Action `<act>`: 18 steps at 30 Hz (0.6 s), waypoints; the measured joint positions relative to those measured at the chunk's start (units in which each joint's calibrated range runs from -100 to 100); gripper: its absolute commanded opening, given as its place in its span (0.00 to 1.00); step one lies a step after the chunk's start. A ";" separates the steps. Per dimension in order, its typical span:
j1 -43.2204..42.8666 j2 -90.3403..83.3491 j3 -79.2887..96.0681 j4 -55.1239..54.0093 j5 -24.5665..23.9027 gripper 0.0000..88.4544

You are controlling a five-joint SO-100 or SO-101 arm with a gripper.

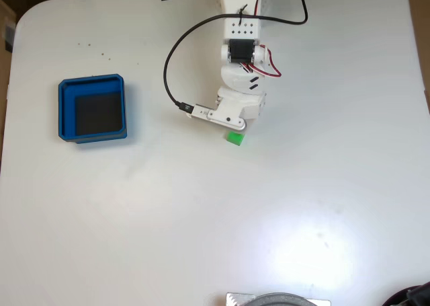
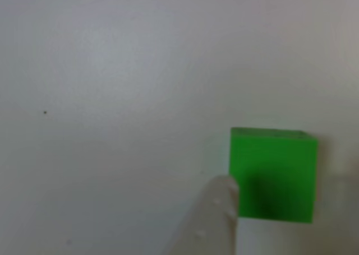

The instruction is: Pick up green cube and drop it in the blue box

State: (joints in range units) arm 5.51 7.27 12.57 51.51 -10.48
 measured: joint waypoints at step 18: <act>0.00 1.17 0.00 0.00 0.00 0.35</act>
State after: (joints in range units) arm 5.51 8.44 12.57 51.51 -10.48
